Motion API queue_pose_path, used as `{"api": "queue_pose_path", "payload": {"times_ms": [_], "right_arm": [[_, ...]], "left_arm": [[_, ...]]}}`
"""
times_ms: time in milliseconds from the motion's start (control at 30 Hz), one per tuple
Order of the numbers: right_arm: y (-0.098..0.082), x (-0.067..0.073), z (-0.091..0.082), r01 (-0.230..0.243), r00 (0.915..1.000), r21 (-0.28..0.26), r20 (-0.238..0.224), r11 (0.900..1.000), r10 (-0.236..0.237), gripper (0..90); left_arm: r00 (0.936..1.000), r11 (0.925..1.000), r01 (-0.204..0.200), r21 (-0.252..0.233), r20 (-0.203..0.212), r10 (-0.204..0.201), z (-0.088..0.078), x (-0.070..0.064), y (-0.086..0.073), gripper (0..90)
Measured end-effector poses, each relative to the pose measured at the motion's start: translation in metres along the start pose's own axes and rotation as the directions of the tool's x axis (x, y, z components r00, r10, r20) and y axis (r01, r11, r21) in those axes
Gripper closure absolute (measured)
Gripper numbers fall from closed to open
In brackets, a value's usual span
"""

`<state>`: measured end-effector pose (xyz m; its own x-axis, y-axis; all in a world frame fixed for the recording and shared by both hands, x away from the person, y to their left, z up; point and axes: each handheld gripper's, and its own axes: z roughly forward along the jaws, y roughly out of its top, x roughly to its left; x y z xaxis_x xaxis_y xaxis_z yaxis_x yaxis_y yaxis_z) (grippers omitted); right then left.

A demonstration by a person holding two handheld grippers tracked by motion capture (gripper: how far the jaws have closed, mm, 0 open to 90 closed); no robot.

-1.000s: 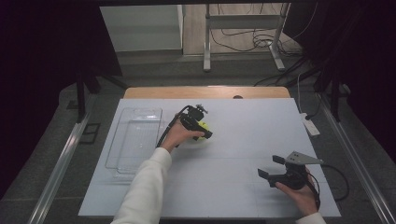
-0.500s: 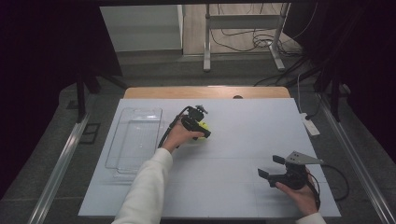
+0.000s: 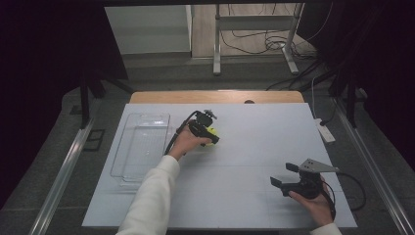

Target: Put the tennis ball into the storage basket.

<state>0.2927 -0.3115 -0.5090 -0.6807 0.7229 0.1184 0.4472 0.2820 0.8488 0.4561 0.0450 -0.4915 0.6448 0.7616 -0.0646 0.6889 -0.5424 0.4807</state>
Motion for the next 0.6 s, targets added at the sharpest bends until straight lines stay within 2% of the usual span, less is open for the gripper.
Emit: {"api": "queue_pose_path", "payload": {"times_ms": [600], "right_arm": [[0.000, 0.000, 0.000, 0.000, 1.0000, -0.002, 0.002, 1.000, 0.000, 11.8]], "left_arm": [[0.9999, 0.9988, -0.012, -0.047, 0.007, 0.012, -0.020, 0.001, -0.003, 26.9]]}}
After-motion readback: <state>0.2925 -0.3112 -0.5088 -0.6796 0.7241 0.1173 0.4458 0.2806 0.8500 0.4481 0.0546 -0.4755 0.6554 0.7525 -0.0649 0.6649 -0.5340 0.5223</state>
